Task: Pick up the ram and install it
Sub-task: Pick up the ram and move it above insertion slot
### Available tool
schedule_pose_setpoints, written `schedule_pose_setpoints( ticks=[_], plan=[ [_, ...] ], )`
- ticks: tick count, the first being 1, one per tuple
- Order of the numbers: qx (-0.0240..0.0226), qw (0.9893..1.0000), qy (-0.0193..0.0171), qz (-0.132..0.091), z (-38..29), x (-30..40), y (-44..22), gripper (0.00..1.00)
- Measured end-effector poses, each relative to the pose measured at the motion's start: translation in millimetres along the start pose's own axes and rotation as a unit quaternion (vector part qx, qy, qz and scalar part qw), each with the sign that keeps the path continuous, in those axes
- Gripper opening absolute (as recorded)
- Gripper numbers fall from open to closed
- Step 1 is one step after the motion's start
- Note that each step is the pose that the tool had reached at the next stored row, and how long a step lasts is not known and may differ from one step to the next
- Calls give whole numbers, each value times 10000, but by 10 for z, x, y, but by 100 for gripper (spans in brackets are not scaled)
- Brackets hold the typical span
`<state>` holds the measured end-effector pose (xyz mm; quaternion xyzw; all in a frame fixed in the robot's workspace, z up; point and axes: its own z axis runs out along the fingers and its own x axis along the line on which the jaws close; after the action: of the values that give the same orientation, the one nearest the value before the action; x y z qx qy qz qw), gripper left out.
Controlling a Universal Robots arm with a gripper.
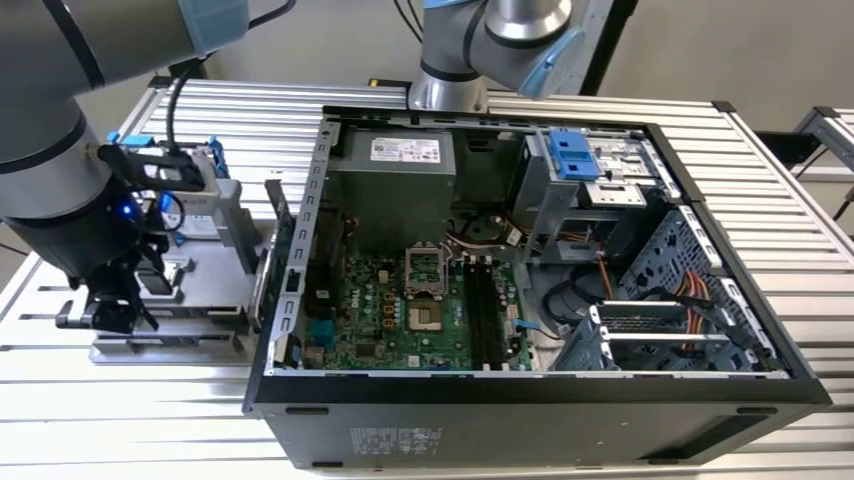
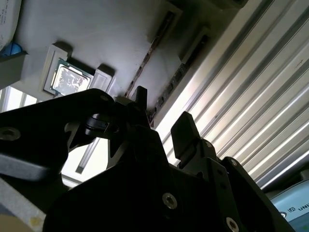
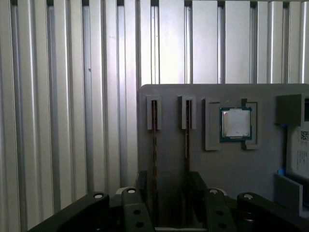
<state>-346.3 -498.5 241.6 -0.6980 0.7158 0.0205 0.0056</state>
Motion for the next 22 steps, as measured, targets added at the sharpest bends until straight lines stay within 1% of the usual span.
schedule_pose_setpoints(
  ticks=[3,6,17,22],
  plan=[
    [0,10000,0,0,14,27,-5,100],
    [1,10000,-1,16,33,40,-5,100],
    [3,10000,-2,85,113,43,-8,100],
    [4,9999,-1,104,147,33,-8,100]
  ],
)
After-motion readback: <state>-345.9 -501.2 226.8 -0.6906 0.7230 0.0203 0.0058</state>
